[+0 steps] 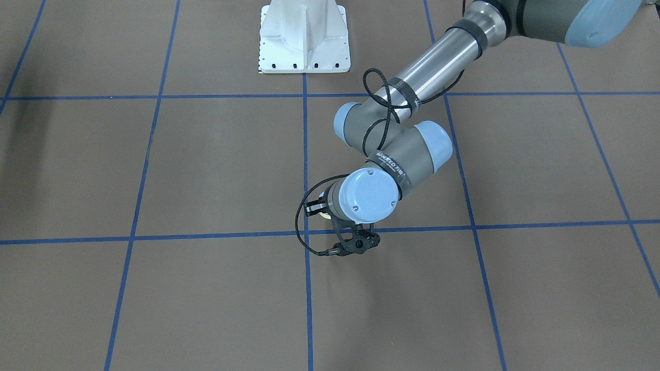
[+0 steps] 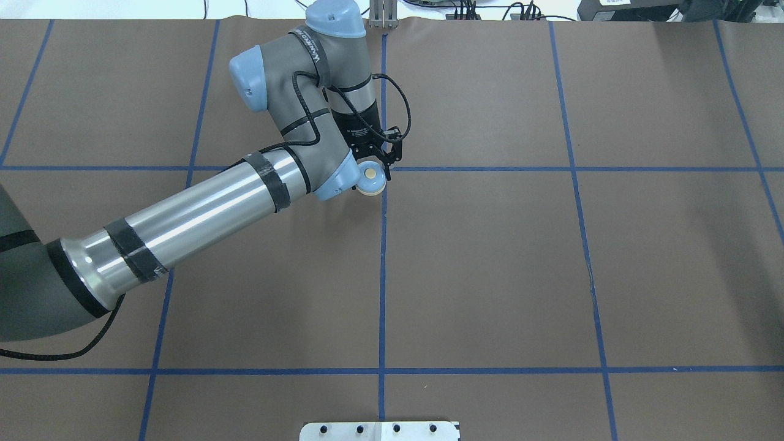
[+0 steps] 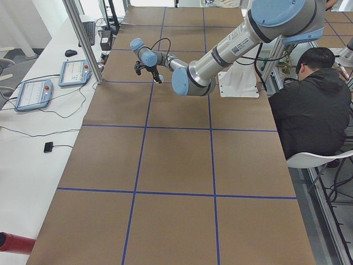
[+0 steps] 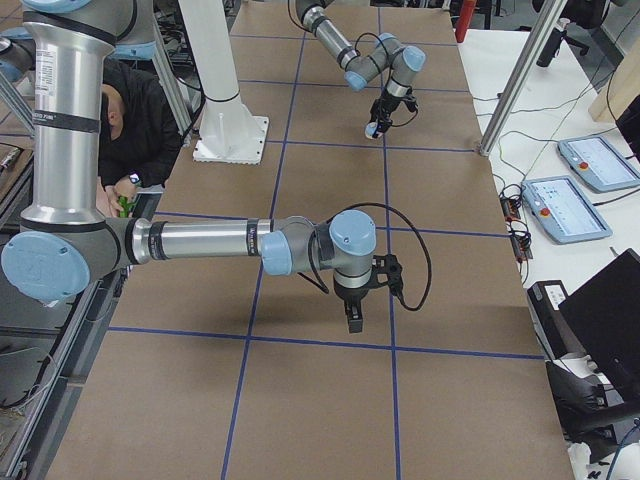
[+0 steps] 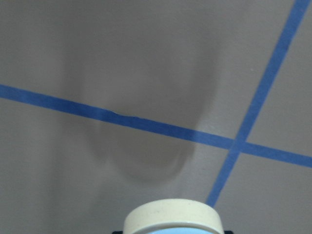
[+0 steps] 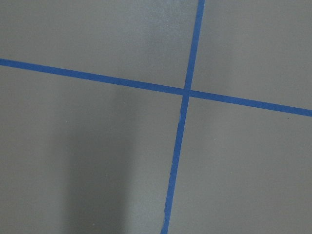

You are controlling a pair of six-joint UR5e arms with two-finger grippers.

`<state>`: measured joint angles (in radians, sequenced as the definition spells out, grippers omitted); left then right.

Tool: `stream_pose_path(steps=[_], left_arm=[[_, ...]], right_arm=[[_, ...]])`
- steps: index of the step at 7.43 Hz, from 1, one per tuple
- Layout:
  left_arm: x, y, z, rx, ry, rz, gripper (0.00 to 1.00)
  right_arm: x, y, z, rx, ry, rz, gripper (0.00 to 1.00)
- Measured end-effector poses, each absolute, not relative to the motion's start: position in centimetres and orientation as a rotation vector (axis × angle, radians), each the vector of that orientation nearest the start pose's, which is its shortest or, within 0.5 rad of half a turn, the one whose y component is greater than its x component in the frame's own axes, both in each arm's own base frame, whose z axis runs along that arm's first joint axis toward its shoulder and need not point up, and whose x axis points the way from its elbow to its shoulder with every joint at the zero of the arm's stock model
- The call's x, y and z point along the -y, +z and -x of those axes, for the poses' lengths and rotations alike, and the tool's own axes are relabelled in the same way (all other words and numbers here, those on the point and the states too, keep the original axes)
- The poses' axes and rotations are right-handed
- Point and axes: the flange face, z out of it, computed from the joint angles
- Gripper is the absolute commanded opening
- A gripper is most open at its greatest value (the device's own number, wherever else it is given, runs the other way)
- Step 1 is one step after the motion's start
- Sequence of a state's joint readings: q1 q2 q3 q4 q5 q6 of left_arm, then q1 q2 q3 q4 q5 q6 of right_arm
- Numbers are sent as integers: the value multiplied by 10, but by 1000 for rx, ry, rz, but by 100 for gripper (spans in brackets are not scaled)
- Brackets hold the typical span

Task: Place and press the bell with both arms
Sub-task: 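Carry the bell with the left gripper toward the table's center, then lower the bell onto the grid center and open the left gripper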

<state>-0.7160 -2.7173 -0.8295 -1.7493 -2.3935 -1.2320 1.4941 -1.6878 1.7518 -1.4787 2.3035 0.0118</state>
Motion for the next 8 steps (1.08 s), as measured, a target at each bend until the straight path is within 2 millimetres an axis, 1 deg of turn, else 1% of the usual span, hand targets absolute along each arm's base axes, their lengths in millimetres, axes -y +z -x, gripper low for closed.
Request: stream_pose_path(steps=[1, 2, 3, 4, 5, 7, 8], left_arm=[[611, 184, -630, -872, -129, 381, 4], [608, 185, -638, -870, -144, 364, 18], [608, 186, -640, -869, -153, 357, 56], [607, 187, -642, -868, -155, 356, 89], [606, 186, -643, -869, -153, 354, 100], [600, 182, -646, -878, -136, 346, 100], [599, 175, -644, -890, -129, 335, 100]], right_arm=[[456, 617, -32, 737, -119, -117, 100], [455, 617, -32, 737, -119, -116, 100], [455, 617, -32, 737, -118, -116, 100], [455, 618, -32, 736, -118, -115, 100], [455, 618, -32, 736, -118, -115, 100], [456, 617, -32, 737, -119, -117, 100], [457, 615, -32, 738, -120, -121, 100]])
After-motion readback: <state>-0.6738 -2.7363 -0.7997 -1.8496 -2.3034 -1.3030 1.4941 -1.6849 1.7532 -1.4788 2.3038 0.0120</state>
